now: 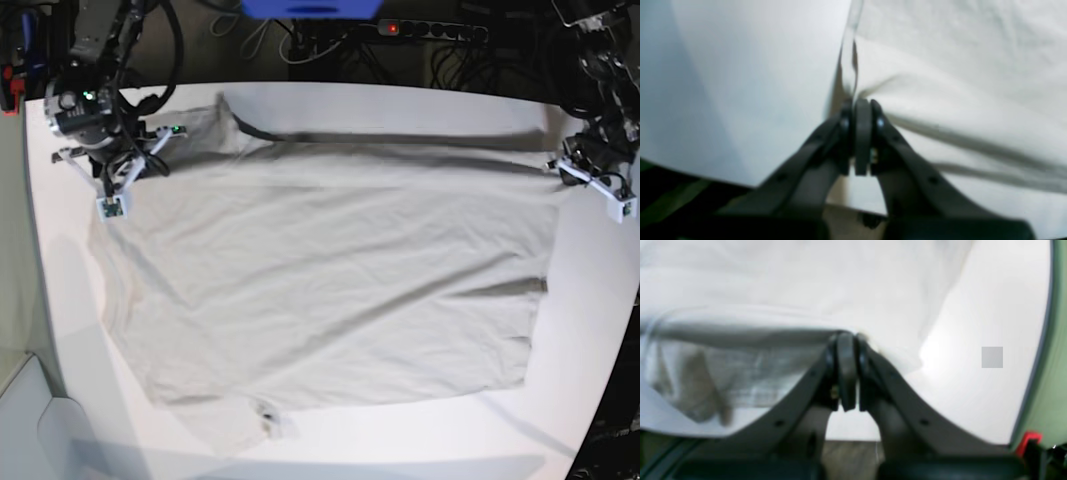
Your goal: Layout the t-shirt on the table in an organized manner, then fold the t-shirt properly
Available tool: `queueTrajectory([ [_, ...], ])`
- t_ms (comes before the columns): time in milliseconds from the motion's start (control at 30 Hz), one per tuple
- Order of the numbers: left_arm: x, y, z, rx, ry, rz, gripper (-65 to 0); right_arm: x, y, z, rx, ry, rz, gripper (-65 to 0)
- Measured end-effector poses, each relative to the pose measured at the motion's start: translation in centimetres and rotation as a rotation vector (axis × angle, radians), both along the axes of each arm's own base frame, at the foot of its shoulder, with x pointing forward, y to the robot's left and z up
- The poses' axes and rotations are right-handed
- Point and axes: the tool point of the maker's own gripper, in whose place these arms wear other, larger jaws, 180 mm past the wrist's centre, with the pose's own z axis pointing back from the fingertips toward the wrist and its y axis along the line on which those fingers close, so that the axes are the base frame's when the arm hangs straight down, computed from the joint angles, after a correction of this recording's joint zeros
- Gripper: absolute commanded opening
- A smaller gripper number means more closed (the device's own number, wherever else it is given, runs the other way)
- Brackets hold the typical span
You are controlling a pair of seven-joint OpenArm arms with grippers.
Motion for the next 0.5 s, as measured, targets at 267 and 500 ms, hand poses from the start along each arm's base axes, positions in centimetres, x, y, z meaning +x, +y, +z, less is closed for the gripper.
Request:
queueTrajectory([
  [267, 0.5, 0.0, 0.3, 0.0, -0.013, 0.001, -64.9, 1.5, 0.1, 0.9, 0.001, -0.039, 0.005, -65.0],
  [500, 1.8, 0.0, 1.2, -0.002, -0.05, 0.0, -64.9, 3.3, 0.1, 2.2, 0.001, -0.09, 0.007, -65.0],
])
